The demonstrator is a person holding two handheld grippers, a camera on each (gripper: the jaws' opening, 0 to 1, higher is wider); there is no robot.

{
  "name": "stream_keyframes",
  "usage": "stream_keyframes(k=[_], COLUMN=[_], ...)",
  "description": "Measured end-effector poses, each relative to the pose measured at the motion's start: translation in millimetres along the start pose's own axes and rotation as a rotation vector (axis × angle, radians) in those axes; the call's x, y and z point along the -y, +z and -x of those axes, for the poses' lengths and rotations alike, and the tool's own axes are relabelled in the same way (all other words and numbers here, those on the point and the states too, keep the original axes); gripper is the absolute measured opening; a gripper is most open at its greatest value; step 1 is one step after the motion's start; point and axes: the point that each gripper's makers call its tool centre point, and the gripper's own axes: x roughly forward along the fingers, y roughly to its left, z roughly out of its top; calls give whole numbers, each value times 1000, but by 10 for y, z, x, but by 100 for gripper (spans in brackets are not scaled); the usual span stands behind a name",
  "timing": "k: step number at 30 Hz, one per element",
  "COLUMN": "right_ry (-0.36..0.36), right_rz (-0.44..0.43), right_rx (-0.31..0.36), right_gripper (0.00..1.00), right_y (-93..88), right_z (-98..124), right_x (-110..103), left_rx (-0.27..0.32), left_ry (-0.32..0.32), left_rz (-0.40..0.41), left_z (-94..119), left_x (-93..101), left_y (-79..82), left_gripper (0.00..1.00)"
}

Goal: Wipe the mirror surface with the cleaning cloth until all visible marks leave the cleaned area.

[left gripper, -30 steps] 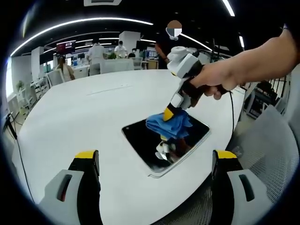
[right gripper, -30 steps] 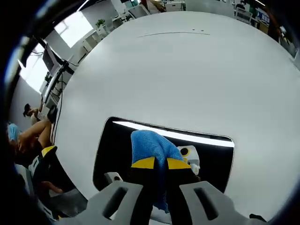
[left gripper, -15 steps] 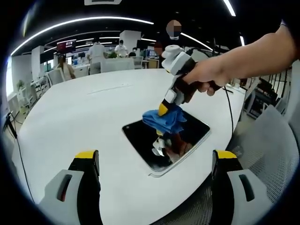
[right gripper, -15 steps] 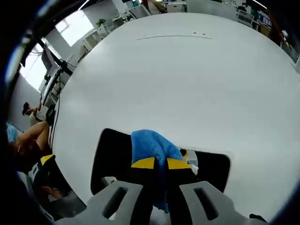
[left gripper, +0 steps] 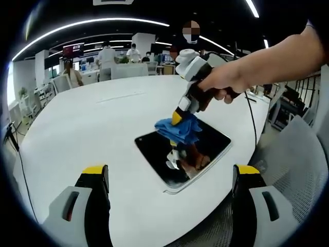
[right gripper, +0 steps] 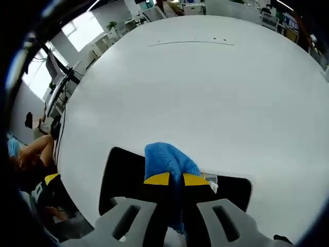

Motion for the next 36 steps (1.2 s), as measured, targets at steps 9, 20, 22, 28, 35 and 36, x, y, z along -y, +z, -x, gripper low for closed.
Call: stream_keyframes(k=[9, 20, 22, 28, 35, 36], right_ry=[-6, -12, -15, -25, -37, -37], right_rz=[35, 26, 23, 14, 1, 0], right_rx=[3, 2, 1, 3, 1, 1], right_gripper=[1, 1, 1, 1, 1, 1], right_y=[2, 3, 4, -21, -17, -19], right_z=[4, 12, 14, 64, 73, 75], right_x=[-6, 111, 144, 228, 344, 348], left_rx=[-1, -3, -4, -6, -9, -9], left_ry=[3, 7, 8, 6, 2, 1], left_rz=[-3, -5, -5, -7, -12, -13], left_z=[-1, 3, 2, 0, -7, -8], left_x=[-2, -12, -13, -7, 4, 5], left_y=[0, -1, -2, -5, -10, -10], left_gripper=[99, 99, 99, 99, 99, 99])
